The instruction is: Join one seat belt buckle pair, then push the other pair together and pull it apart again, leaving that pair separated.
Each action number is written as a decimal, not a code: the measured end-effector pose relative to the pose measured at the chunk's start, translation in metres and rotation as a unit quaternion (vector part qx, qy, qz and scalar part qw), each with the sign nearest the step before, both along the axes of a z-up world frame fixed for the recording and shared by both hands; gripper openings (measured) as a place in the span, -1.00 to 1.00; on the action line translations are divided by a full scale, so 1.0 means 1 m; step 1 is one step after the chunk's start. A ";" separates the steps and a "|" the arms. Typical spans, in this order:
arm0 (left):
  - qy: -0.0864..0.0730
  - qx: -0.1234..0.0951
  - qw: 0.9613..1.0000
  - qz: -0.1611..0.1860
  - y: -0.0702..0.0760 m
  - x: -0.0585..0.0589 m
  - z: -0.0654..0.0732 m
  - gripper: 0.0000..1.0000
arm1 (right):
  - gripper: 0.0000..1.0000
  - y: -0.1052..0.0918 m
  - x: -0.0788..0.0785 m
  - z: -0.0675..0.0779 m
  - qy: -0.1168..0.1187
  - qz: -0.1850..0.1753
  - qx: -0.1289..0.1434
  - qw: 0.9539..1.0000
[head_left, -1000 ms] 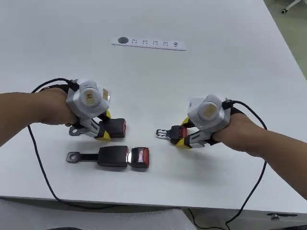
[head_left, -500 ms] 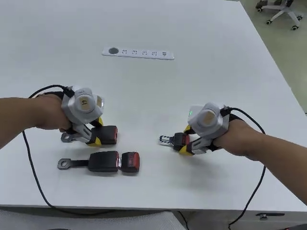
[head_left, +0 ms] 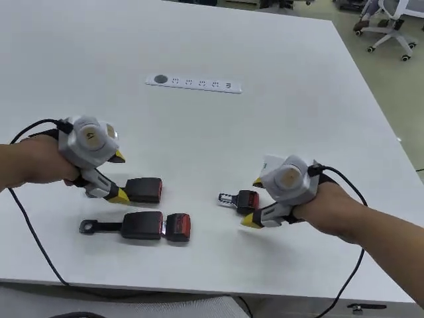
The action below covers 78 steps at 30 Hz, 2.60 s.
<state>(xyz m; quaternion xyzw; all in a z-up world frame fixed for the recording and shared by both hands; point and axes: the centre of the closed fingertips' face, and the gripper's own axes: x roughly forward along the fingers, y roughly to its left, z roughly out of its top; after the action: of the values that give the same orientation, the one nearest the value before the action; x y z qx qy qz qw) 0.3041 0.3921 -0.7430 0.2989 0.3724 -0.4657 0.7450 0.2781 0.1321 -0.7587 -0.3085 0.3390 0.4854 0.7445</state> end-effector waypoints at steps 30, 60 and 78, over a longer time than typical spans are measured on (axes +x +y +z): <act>-0.035 -0.118 0.980 0.156 0.054 -0.088 0.020 1.00 | 0.99 -0.003 -0.046 0.035 -0.005 -0.140 0.134 0.981; -0.048 -0.130 0.976 0.167 0.066 -0.100 0.020 1.00 | 0.99 0.008 -0.056 0.042 -0.005 -0.201 0.175 0.964; -0.057 -0.129 0.974 0.177 0.069 -0.104 0.030 0.99 | 0.99 -0.006 -0.074 0.056 -0.010 -0.151 0.145 0.978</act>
<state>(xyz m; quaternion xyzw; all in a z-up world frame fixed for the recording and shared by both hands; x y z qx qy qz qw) 0.2001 0.4615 -0.7133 0.1555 0.3127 -0.3530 0.8680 0.2045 0.1256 -0.7023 -0.1469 0.3004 0.4082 0.8494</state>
